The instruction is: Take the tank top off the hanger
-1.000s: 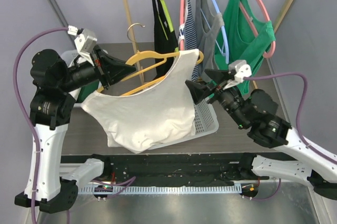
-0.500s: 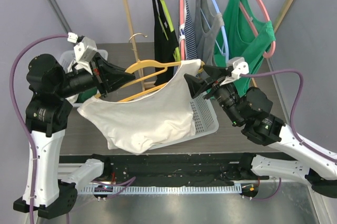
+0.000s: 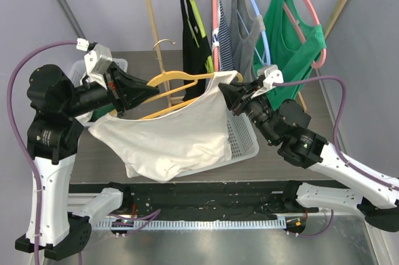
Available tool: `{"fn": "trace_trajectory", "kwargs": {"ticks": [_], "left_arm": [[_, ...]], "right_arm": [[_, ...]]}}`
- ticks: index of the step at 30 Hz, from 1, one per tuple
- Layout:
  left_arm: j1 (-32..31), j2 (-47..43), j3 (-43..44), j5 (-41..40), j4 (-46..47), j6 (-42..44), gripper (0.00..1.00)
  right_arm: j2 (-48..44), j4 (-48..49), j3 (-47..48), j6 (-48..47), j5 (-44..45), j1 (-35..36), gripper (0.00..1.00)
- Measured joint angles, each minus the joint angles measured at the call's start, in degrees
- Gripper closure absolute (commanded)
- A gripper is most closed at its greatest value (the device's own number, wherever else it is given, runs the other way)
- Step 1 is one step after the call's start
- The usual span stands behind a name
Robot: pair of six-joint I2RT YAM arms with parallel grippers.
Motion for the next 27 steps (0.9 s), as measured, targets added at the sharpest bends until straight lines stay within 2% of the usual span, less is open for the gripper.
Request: {"fn": "trace_trajectory", "kwargs": {"ticks": [7, 15, 18, 24, 27], "left_arm": [[-0.02, -0.07, 0.00, -0.09, 0.00, 1.11, 1.00], [-0.31, -0.44, -1.62, -1.44, 0.02, 4.48, 1.00], [-0.39, -0.44, -2.78, -1.79, 0.04, 5.99, 1.00], [-0.39, -0.15, -3.43, -2.19, -0.46, 7.45, 1.00], [-0.39, -0.15, -2.97, -2.19, -1.07, 7.56, 1.00]], "right_arm": [[-1.44, -0.46, 0.00, 1.97, -0.44, -0.09, 0.85], [-8.31, -4.31, 0.00, 5.11, -0.24, -0.09, 0.84], [-10.64, -5.18, 0.00, 5.90, 0.13, -0.09, 0.89], [-11.76, -6.43, 0.00, 6.84, 7.10, -0.09, 0.99], [-10.16, -7.13, 0.66, 6.67, 12.57, -0.09, 0.99]]}}
